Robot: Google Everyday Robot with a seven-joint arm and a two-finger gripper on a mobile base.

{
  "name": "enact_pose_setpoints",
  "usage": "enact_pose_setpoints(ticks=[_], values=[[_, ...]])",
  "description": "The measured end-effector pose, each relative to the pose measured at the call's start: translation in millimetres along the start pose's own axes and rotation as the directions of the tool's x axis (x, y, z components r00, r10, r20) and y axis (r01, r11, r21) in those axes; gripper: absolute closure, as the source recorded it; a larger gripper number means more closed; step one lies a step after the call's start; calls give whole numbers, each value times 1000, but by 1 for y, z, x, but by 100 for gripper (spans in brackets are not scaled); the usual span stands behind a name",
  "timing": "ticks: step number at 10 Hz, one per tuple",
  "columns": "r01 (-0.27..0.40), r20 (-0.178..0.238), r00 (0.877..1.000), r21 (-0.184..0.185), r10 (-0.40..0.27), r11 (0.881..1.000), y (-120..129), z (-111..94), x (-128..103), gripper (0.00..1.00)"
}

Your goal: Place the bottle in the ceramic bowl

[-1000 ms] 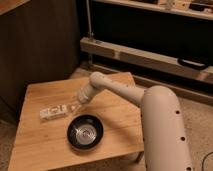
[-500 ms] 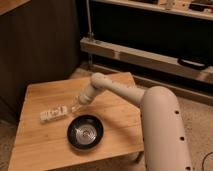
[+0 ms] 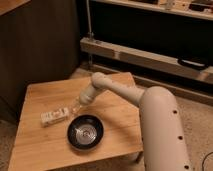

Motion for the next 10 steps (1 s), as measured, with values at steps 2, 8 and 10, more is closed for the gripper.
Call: enact_pose_setpoints(ticks=[2,8,10], values=[[18,19,1000,-8,-17,1000,-4,-8,-9,100],[122,67,990,-7,-121,992,-11,-98,-87,100],[127,106,987,-14,-124,992,11,-146,-100,100]])
